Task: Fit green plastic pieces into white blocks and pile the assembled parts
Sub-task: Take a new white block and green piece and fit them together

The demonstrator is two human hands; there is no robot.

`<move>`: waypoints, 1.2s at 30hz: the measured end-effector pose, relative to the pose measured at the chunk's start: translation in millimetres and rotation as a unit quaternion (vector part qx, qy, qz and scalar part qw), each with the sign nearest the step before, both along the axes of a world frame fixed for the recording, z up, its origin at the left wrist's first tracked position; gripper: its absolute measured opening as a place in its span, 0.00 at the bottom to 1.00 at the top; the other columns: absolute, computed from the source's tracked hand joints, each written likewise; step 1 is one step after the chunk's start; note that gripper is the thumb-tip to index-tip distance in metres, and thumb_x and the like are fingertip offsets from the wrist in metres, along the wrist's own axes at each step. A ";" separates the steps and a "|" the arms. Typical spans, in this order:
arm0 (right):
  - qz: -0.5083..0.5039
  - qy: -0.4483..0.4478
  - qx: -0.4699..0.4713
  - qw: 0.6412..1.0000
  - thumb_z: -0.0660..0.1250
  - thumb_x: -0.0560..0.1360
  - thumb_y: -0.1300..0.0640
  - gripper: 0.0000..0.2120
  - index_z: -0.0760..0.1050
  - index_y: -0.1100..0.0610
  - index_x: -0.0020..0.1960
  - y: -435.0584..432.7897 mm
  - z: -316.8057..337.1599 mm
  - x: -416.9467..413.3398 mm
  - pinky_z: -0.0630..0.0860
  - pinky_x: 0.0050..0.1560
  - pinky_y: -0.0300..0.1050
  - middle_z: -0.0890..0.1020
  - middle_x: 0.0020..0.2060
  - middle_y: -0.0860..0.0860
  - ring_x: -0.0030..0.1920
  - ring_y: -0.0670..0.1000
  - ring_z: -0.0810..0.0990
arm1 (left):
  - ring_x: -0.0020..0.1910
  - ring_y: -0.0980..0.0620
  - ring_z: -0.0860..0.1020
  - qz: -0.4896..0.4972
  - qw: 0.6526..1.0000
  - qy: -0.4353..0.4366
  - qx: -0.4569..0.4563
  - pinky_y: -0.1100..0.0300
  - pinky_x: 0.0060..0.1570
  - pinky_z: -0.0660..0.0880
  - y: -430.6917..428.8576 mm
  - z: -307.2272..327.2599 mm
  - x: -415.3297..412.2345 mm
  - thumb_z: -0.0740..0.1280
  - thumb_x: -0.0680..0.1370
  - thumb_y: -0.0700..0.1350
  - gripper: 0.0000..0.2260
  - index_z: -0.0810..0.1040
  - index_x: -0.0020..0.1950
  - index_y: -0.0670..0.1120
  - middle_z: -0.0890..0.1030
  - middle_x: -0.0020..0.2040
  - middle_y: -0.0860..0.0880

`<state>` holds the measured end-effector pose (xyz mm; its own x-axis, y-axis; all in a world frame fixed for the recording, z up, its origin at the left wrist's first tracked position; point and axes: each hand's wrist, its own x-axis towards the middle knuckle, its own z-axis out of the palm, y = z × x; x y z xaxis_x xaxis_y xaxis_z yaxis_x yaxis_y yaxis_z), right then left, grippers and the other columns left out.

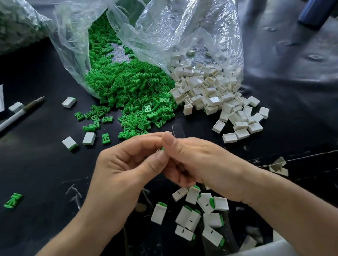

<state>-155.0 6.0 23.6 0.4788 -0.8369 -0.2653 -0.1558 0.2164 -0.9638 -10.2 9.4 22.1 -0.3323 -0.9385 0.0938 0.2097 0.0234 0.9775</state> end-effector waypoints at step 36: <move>-0.053 0.094 -0.126 0.986 0.53 0.71 0.39 0.13 0.71 0.44 0.36 0.9 -8.6 2.8 0.65 0.37 0.34 0.73 0.26 0.33 0.31 0.35 0.71 | 0.49 0.48 0.82 0.040 0.995 -0.017 0.091 0.59 0.46 0.79 -2.9 -6.8 2.8 0.71 0.61 0.38 0.07 0.85 0.37 0.45 0.84 0.48 0.45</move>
